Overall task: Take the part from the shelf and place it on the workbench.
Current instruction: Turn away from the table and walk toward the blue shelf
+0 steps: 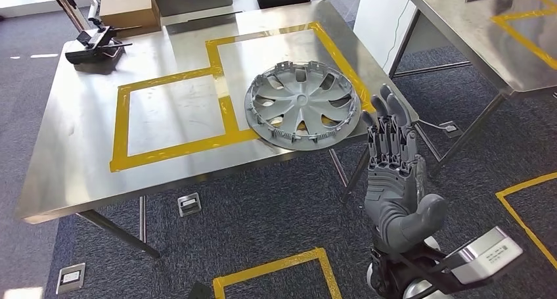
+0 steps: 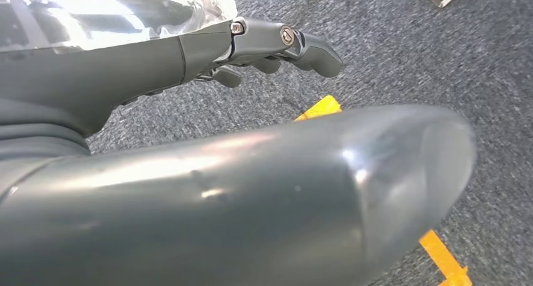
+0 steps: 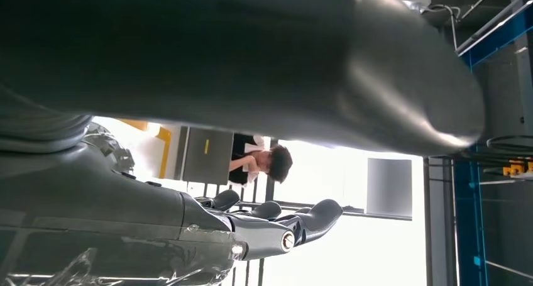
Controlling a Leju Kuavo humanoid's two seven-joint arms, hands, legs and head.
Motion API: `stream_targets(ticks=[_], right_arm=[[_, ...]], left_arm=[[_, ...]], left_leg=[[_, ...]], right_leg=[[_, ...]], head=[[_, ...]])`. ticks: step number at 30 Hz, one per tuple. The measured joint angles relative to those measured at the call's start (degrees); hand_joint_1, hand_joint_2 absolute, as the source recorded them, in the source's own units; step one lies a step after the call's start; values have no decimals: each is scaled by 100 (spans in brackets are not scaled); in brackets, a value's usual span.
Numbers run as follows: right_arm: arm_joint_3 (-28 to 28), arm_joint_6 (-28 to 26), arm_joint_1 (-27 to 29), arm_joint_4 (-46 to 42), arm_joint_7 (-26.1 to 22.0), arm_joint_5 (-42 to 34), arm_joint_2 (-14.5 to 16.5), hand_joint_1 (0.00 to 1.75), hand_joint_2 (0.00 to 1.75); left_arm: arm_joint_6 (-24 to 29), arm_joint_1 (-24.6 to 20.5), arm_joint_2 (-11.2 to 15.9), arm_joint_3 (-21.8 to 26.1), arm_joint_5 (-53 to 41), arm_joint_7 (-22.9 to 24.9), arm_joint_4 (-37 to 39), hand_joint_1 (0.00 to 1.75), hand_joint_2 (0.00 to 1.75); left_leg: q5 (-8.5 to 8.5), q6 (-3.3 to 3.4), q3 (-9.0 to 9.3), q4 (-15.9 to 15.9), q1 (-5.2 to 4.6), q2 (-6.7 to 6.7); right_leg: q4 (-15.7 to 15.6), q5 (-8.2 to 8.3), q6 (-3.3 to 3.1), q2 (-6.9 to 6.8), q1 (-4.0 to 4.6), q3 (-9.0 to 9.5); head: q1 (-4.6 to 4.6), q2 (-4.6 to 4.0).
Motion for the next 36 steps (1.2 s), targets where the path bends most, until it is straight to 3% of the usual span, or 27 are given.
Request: stream_targets(ticks=[2,3,5,6,8,10,11,12,13,15,17,18,20,21,22,23,25,26,27,28,30,31,33,34,36], right_arm=[[-3,-19,14,-1,-5,0,0,0,0],[-5,-30,21,-1,-8,0,0,0,0],[-11,-57,47,-2,-16,0,-1,0,0],[-18,-72,71,-2,-21,0,-1,0,0],[-35,-96,119,-1,-30,0,-2,0,0],[-49,-114,160,0,-32,0,-2,0,0],[-56,-121,185,0,-33,0,-2,0,0],[-63,-127,209,0,-34,0,-2,0,0],[-72,-132,229,-1,-36,0,-2,0,0],[-89,-139,244,-2,-41,0,-2,0,0],[-102,-152,254,-9,-49,0,-2,0,0],[-109,-160,264,-16,-56,0,-2,0,0],[-122,-172,294,-29,-68,0,-2,0,0],[-128,-178,306,-32,-75,1,-2,0,0],[-131,-188,316,-35,-81,2,-1,0,0],[-134,-200,329,-38,-86,9,-1,0,0],[-142,-229,367,-46,-92,24,-1,0,0],[-145,-240,391,-48,-92,31,-1,0,0],[-146,-256,414,-48,-92,33,0,0,0],[-150,-275,438,-48,-92,39,0,0,0],[-164,-318,492,-52,-96,57,0,0,0],[-174,-339,523,-61,-99,68,0,0,0],[-197,-381,578,-86,-110,84,0,0,0],[-211,-411,607,-97,-118,92,1,0,44],[-251,-476,685,-115,-135,104,0,0,131]], left_arm=[[3,-11,4,0,0,0,-6,0,0],[6,-14,6,0,0,0,-8,0,0],[11,-7,10,0,0,5,-9,0,0],[15,-5,12,0,0,9,-9,0,0],[20,-3,13,0,0,15,-9,0,0],[25,-2,14,0,0,20,-9,0,0],[27,0,15,0,0,22,-9,0,0],[28,0,17,0,0,23,-9,0,0],[30,0,19,0,0,24,-9,0,0],[30,1,19,0,1,24,-10,0,0],[31,2,20,0,3,23,-11,0,0],[31,3,20,0,4,22,-13,0,0],[31,13,21,0,4,20,-17,0,0],[31,21,21,0,7,18,-21,0,0],[30,31,21,-1,10,14,-26,0,0],[28,38,22,-1,14,9,-31,0,0],[25,44,22,-2,22,-1,-38,0,0],[24,43,23,-2,26,-5,-38,0,0],[23,43,23,-2,31,-8,-38,0,0],[23,43,23,-2,35,-12,-38,0,0],[24,42,23,-2,47,-25,-38,0,0],[24,38,23,-2,52,-33,-38,0,0],[27,30,23,-2,66,-51,-38,0,0],[29,31,23,-2,76,-58,-38,0,0],[32,46,22,-2,93,-69,-38,0,0]], left_leg=[[69,48,448,-723,-18,-4],[43,73,540,-902,-33,-5],[93,132,526,-984,-48,-1],[150,175,490,-1004,-42,12],[274,258,376,-1035,-24,42],[375,295,226,-1009,-37,60],[425,297,140,-986,-45,66],[471,296,47,-956,-51,70],[516,291,-45,-919,-56,74],[587,269,-211,-834,-60,77],[655,223,-336,-756,-73,73],[700,194,-380,-738,-74,71],[804,124,-439,-742,-61,64],[791,89,-470,-736,-50,56],[672,54,-509,-666,-43,47],[449,22,-561,-496,-36,38],[-132,-28,-677,125,-14,35],[-304,-44,-712,461,-8,36],[-331,-54,-696,696,-5,36],[-223,-58,-613,770,-2,36],[113,-54,-190,375,1,35],[155,-44,109,-34,-1,33],[25,9,570,-747,-23,25],[-40,48,656,-922,-42,23],[43,137,594,-985,-55,37]], right_leg=[[32,67,56,-1,8,-69],[30,110,92,-3,6,-87],[0,194,166,-4,-4,-107],[14,154,198,4,-11,-124],[313,-217,246,23,-17,-227],[986,-757,276,30,-23,-385],[1313,-899,286,30,-23,-433],[1507,-901,290,30,-23,-418],[1520,-788,287,30,-23,-318],[1004,-486,266,32,-22,131],[251,-467,229,44,-7,622],[17,-512,205,51,8,747],[-124,-506,137,54,33,747],[-134,-448,99,45,31,700],[-144,-383,55,33,22,644],[-153,-316,18,19,7,577],[-131,-200,-23,-3,5,427],[-113,-147,-25,-12,7,344],[-91,-92,-22,-20,8,253],[-65,-37,-13,-25,7,156],[2,68,20,-26,-1,-40],[37,111,45,-23,1,-120],[73,205,105,-21,3,-204],[63,261,139,-23,0,-218],[21,345,211,-16,-14,-237]], head=[[4,0],[4,0],[5,0],[7,0],[32,0],[57,0],[61,0],[63,0],[65,0],[67,0],[62,0],[62,0],[61,0],[63,0],[56,0],[46,0],[22,0],[16,0],[15,0],[14,0],[13,0],[12,0],[16,0],[17,0],[14,0]])
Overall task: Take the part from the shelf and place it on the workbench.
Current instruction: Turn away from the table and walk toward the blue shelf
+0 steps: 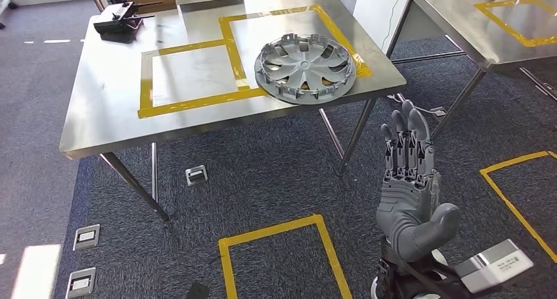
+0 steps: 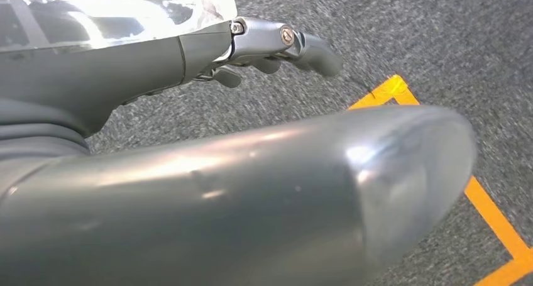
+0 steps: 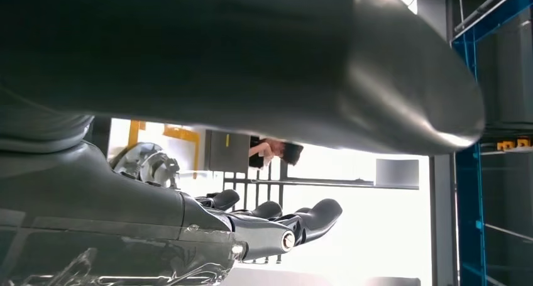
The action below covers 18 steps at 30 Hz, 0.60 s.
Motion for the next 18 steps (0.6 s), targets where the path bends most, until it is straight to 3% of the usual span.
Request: stream_targets(ticks=[1,2,4,5,6,7,8,9,10,12,13,15,16,18], right_arm=[[-22,-26,44,-7,-7,6,-1,0,175],[-46,-45,86,-14,-12,12,-3,0,175],[-87,-72,155,-24,-17,22,-4,0,175],[-107,-79,188,-27,-18,24,-4,0,175],[-124,-86,219,-30,-18,25,-4,0,175],[-143,-91,244,-30,-18,25,-4,0,175],[-161,-95,262,-30,-18,25,-4,0,175],[-176,-99,272,-31,-18,25,-4,0,175],[-191,-101,276,-36,-18,25,-4,0,175],[-219,-101,286,-61,-22,31,-4,0,175],[-231,-101,292,-75,-26,35,-4,0,175],[-248,-101,306,-89,-31,39,-4,0,175],[-256,-101,310,-92,-30,40,-3,0,175],[-268,-101,319,-94,-26,40,-2,0,175]], left_arm=[[0,6,0,0,6,-3,0,0,0],[0,10,-1,0,8,-6,0,0,0],[0,12,-2,0,12,-10,0,0,0],[0,13,-2,0,14,-12,0,0,0],[0,13,-1,0,16,-12,0,0,0],[0,14,1,0,18,-12,0,0,0],[0,13,1,0,19,-12,0,0,0],[0,13,0,0,19,-12,0,0,0],[0,13,-1,0,20,-12,0,0,0],[-1,15,-1,1,21,-12,0,0,0],[-2,16,-1,1,21,-12,0,0,0],[-4,24,-3,2,21,-12,0,0,0],[-5,34,-4,2,21,-12,-1,0,0],[-7,54,-6,1,21,-12,-1,0,0]], left_leg=[[70,48,-60,-16,6,12],[148,89,-138,-31,15,27],[286,145,-309,-19,12,47],[349,155,-404,2,2,56],[406,159,-501,27,-8,62],[459,158,-602,57,-17,67],[509,154,-698,92,-23,71],[556,145,-790,130,-28,72],[600,129,-872,167,-36,71],[696,80,-983,219,-44,66],[752,48,-1017,222,-38,64],[847,-22,-1078,208,-13,55],[781,-59,-1117,236,-5,44],[334,-125,-1211,552,9,25]], right_leg=[[31,-78,32,11,-4,-31],[164,-279,57,22,-5,-84],[756,-883,87,34,-9,-217],[1127,-1100,96,34,-10,-266],[1417,-1169,100,34,-10,-274],[1563,-1101,99,34,-10,-219],[1507,-946,90,34,-9,-73],[1257,-793,73,34,-8,166],[864,-739,50,34,-1,471],[88,-835,7,38,22,978],[-118,-896,-12,41,43,1081],[-205,-816,-74,37,59,1023],[-220,-747,-115,29,53,962],[-236,-601,-186,7,27,817]], head=[[7,0],[19,0],[48,0],[55,0],[60,0],[63,0],[66,0],[68,0],[68,0],[61,0],[60,0],[63,0],[66,0],[46,0]])
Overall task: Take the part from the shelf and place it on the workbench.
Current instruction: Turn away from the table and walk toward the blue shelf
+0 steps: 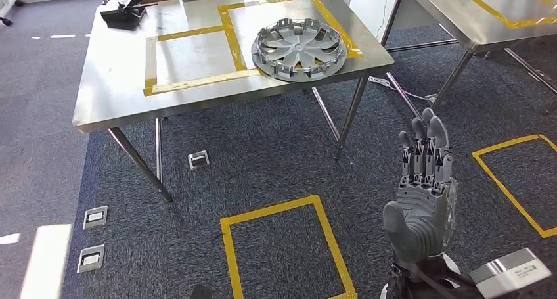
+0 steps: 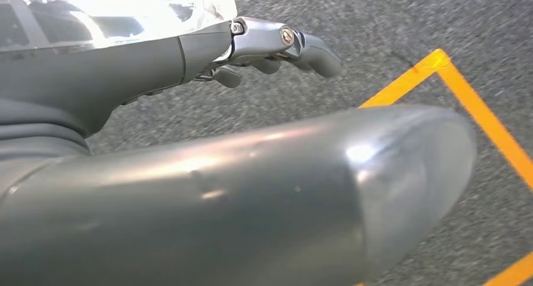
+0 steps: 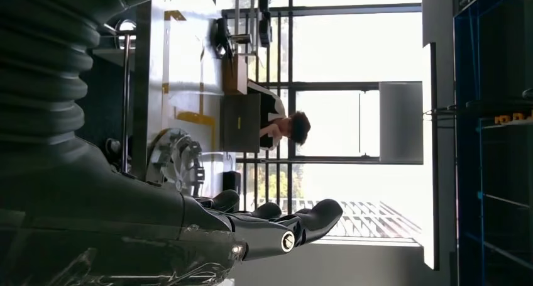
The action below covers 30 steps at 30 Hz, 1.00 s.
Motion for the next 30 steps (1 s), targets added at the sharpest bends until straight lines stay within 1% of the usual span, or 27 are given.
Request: stream_targets(ticks=[1,2,3,4,5,6,7,9,10,11,13,14,15,16,17,18,19,20,21,22,23,24,25,27,28,29,30], right_arm=[[-4,0,5,-1,5,0,-1,0,175],[-7,0,9,-1,10,1,-1,0,175],[-9,0,11,-1,18,1,-1,0,175],[-10,0,13,-1,28,2,-1,0,175],[-12,0,15,-1,38,2,0,0,175],[-13,0,17,-1,48,2,0,0,175],[-14,0,20,-3,54,2,0,0,175],[-24,0,23,-18,62,3,-1,0,175],[-32,0,24,-26,67,3,-1,0,175],[-39,0,25,-32,72,3,-1,0,175],[-52,-1,33,-35,80,4,-2,0,175],[-57,-2,36,-35,85,3,-3,0,175],[-62,-4,41,-35,90,3,-5,0,175],[-67,-8,43,-35,97,3,-7,0,175],[-69,-10,46,-34,105,2,-7,0,175],[-73,-14,49,-33,113,2,-7,0,175],[-78,-16,54,-32,122,2,-7,0,175],[-83,-17,61,-32,129,2,-7,0,175],[-87,-17,66,-32,136,2,-7,0,175],[-91,-18,68,-32,142,2,-7,0,175],[-94,-19,69,-32,148,2,-7,0,175],[-98,-19,69,-36,154,2,-7,0,175],[-102,-20,70,-39,159,2,-8,0,175],[-109,-20,75,-45,166,2,-9,0,175],[-112,-20,77,-45,170,1,-9,0,175],[-117,-20,81,-45,174,0,-9,0,175],[-126,-19,87,-45,180,-4,-9,0,175]], left_arm=[[-1,5,0,-1,0,0,0,0,0],[-1,6,1,-1,0,1,1,0,0],[0,4,2,-1,0,1,1,0,0],[0,3,3,-1,1,4,1,0,0],[0,3,3,-1,3,9,1,0,0],[0,2,3,-1,5,13,1,0,0],[0,-2,3,-1,7,16,0,0,0],[2,-13,3,-1,9,18,-1,0,0],[3,-17,3,-1,9,20,-2,0,0],[4,-16,3,-1,11,25,-2,0,0],[4,-9,0,-1,16,33,-2,0,0],[4,-10,-3,-1,17,35,-2,0,0],[3,-15,-7,-1,17,35,-2,0,0],[3,-21,-9,-1,17,35,-3,0,0],[3,-23,-9,-1,17,35,-3,0,0],[3,-24,-9,-1,18,35,-4,0,0],[4,-24,-8,-1,19,35,-4,0,0],[4,-24,-7,-1,20,35,-4,0,0],[4,-24,-7,-1,21,35,-4,0,0],[4,-24,-8,-1,22,35,-4,0,0],[5,-28,-8,-1,24,35,-4,0,0],[6,-32,-8,-1,26,35,-4,0,0],[7,-36,-8,-1,29,35,-4,0,0],[7,-39,-13,-1,36,35,-5,0,0],[7,-36,-15,-1,40,35,-5,0,0],[7,-32,-17,-1,46,35,-6,0,0],[11,-29,-17,-1,57,39,-6,0,0]], left_leg=[[-309,-30,-44,305,8,-3],[-547,-52,-79,660,18,-2],[-656,-70,-81,959,25,-2],[-626,-80,-28,1129,28,-2],[-487,-84,96,1122,31,-2],[-313,-80,306,918,33,-2],[-228,-68,577,568,33,-5],[-286,-16,1082,-212,16,-17],[-360,18,1205,-449,2,-23],[-370,57,1241,-557,-15,-27],[-263,138,1151,-587,-14,-14],[-192,180,1096,-603,-5,-3],[-120,217,1024,-617,5,7],[-55,243,952,-617,8,15],[6,259,869,-603,-3,19],[59,267,778,-583,-13,24],[108,268,685,-554,-22,30],[151,266,590,-518,-29,34],[187,259,502,-479,-33,36],[217,247,425,-439,-35,36],[245,226,356,-399,-42,37],[279,201,302,-373,-44,36],[318,172,262,-363,-41,36],[395,106,201,-372,-26,34],[376,72,175,-361,-18,29],[279,37,140,-288,-15,23],[95,5,82,-111,-11,18]], right_leg=[[10,63,-16,-6,3,-81],[28,122,-24,-12,4,-167],[53,178,-23,-19,4,-261],[86,232,-17,-24,2,-362],[124,282,-8,-27,-1,-466],[163,329,6,-26,-6,-566],[200,374,25,-23,-9,-654],[248,470,80,-18,-4,-768],[245,527,110,-20,-3,-794],[226,589,142,-21,-5,-805],[176,662,208,-4,-17,-832],[221,564,240,13,-18,-864],[383,351,266,30,-18,-921],[674,48,281,44,-20,-997],[1050,-240,288,47,-18,-1076],[1419,-424,290,48,-18,-1134],[1666,-464,286,48,-18,-1130],[1712,-375,275,49,-16,-1033],[1544,-223,258,50,-15,-838],[1216,-101,234,54,-12,-578],[832,-49,210,60,-1,-318],[501,-62,187,66,11,-115],[288,-103,165,72,29,-6],[109,-128,125,73,50,34],[64,-105,97,65,45,21],[17,-83,64,57,33,11],[-21,-57,32,46,17,-5]], head=[[-16,0],[-29,0],[-33,0],[-35,0],[-35,0],[-36,0],[-37,0],[-33,0],[-31,0],[-29,0],[-31,0],[-21,0],[-7,0],[7,0],[23,0],[28,0],[28,0],[29,0],[28,0],[28,0],[27,0],[26,0],[24,0],[24,0],[20,0],[17,0],[9,0]])
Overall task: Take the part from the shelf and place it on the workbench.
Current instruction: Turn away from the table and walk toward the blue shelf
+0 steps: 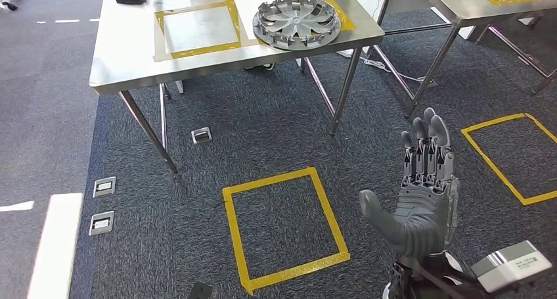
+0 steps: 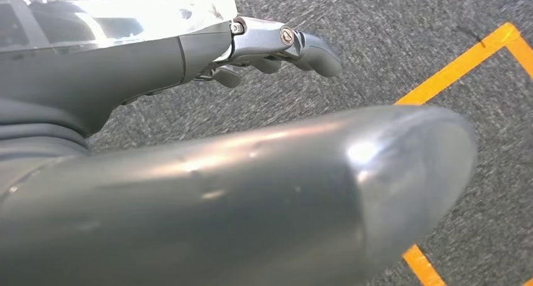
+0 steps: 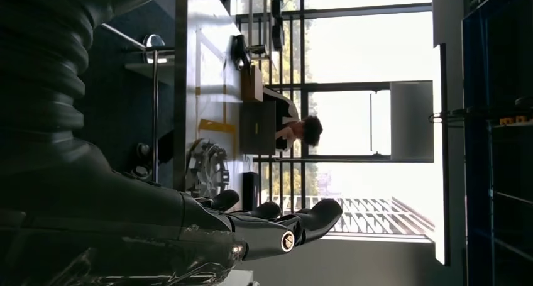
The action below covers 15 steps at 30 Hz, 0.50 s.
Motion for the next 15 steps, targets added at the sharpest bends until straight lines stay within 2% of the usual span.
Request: stream_targets(ticks=[2,3,4,5,6,7,9,10,13,15], right_arm=[[-18,1,19,3,26,-22,0,0,175],[-24,1,29,9,50,-51,0,0,175],[-28,0,41,18,80,-108,1,0,175],[-30,1,52,38,125,-208,4,0,175],[-32,0,62,79,185,-357,12,0,175],[-34,1,76,140,241,-527,24,0,175],[-31,0,92,339,338,-858,55,0,175],[-29,0,97,475,396,-1008,72,0,175],[-12,-1,115,998,586,-1558,135,0,175],[16,24,98,1473,627,-2018,172,0,175]], left_arm=[[17,3,0,0,37,39,0,0,0],[26,4,1,1,65,72,0,0,0],[31,5,1,1,102,115,0,0,44],[31,6,2,1,153,166,0,0,87],[30,8,2,2,211,224,0,0,131],[27,7,2,3,268,283,0,0,175],[16,0,0,5,355,377,0,0,175],[8,-3,-2,5,385,411,0,0,175],[-7,3,-9,5,462,514,-3,0,175],[-4,-4,-23,5,486,584,-10,0,175]], left_leg=[[-482,-52,-162,656,14,-5],[-643,-70,-234,1000,22,-5],[-692,-81,-249,1218,25,-5],[-629,-83,-175,1229,27,-6],[-486,-76,8,1011,27,-6],[-344,-56,263,625,26,-7],[-213,-1,700,-91,7,-16],[-215,28,789,-271,-6,-20],[-174,125,765,-373,-11,-25],[-98,214,729,-438,20,-25]], right_leg=[[12,61,-45,-18,-4,-70],[27,87,-51,-25,-3,-110],[49,108,-50,-30,-3,-153],[77,124,-46,-32,-4,-198],[108,135,-39,-33,-5,-239],[139,143,-31,-33,-6,-272],[178,166,10,-37,4,-322],[185,186,42,-39,6,-338],[183,240,147,-44,0,-380],[356,82,206,-40,-2,-472]], head=[[-9,0],[-13,0],[-13,0],[-14,0],[-15,0],[-15,0],[-14,0],[-12,0],[-11,0],[1,0]])
